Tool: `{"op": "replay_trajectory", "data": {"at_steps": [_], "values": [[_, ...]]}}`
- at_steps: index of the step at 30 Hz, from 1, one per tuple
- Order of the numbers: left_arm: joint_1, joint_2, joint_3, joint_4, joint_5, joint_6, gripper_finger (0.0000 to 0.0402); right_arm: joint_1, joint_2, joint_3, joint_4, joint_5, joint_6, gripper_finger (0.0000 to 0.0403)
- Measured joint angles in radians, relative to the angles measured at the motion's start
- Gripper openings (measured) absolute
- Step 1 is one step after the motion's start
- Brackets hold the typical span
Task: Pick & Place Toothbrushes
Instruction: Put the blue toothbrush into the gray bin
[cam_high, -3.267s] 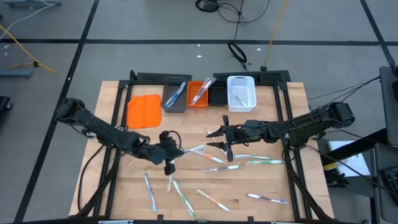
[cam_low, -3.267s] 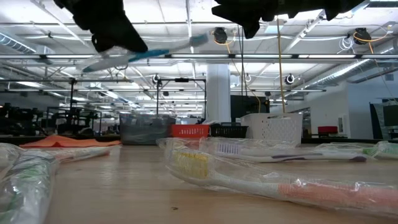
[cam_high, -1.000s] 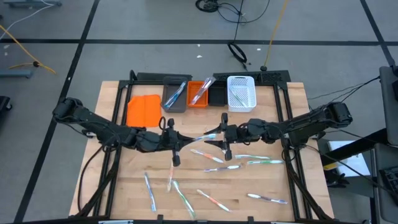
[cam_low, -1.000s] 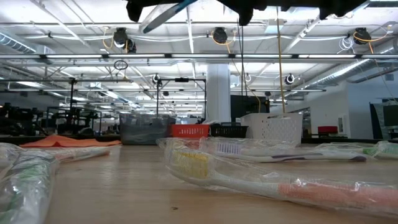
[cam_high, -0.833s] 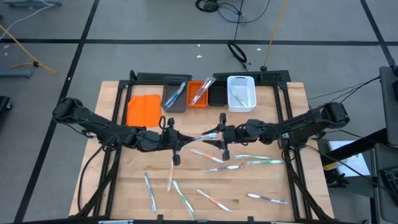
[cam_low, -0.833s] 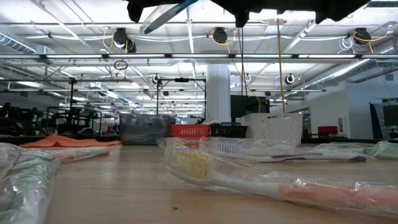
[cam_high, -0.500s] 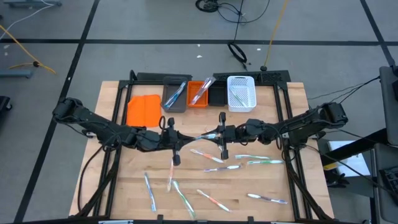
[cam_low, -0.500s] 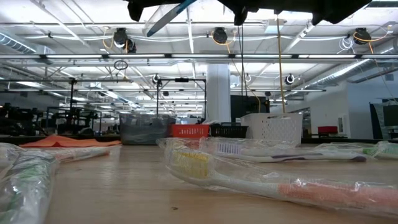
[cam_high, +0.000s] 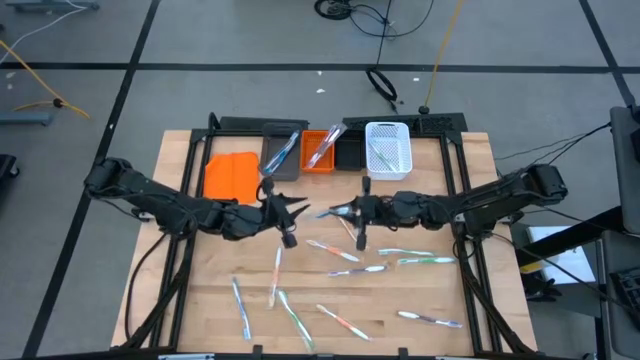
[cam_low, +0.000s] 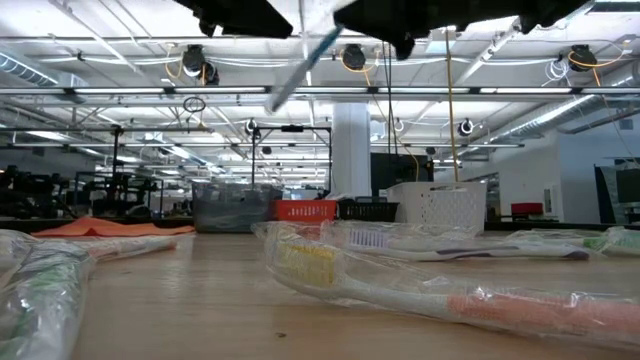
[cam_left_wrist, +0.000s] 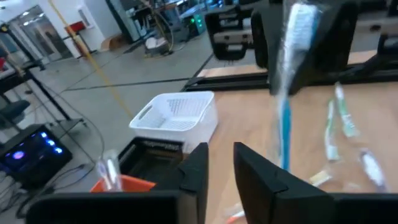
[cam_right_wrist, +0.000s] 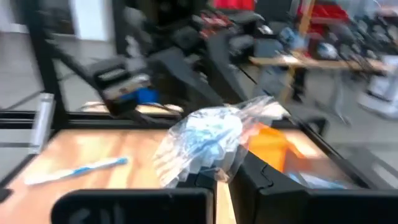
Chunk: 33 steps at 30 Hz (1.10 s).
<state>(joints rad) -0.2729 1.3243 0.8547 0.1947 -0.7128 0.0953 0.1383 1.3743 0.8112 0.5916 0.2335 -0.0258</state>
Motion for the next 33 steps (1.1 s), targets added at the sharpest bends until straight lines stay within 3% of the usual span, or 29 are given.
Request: {"op": "replay_trajectory", "data": {"at_steps": [7, 11, 17, 26, 33], "values": [[0.045, 0.0, 0.0, -0.046, 0.06, -0.07, 0.0122, -0.015, -0.066, 0.004, -0.176, 0.124, 0.067, 0.0008], [0.067, 0.0, 0.0, -0.048, 0.125, -0.077, 0.0129, -0.042, -0.066, 0.078, -0.352, 0.165, 0.089, 0.0008], [0.095, -0.001, 0.0, -0.073, 0.163, -0.079, 0.0127, -0.105, -0.045, 0.17, -0.493, 0.151, 0.091, 0.0008], [0.161, -0.001, 0.0, -0.098, 0.168, -0.13, 0.0127, -0.173, -0.046, 0.243, -0.554, 0.09, 0.066, 0.0008], [0.235, 0.033, 0.002, -0.067, 0.251, -0.126, 0.0127, -0.178, 0.013, 0.305, -0.567, 0.034, 0.027, 0.0008]]}}
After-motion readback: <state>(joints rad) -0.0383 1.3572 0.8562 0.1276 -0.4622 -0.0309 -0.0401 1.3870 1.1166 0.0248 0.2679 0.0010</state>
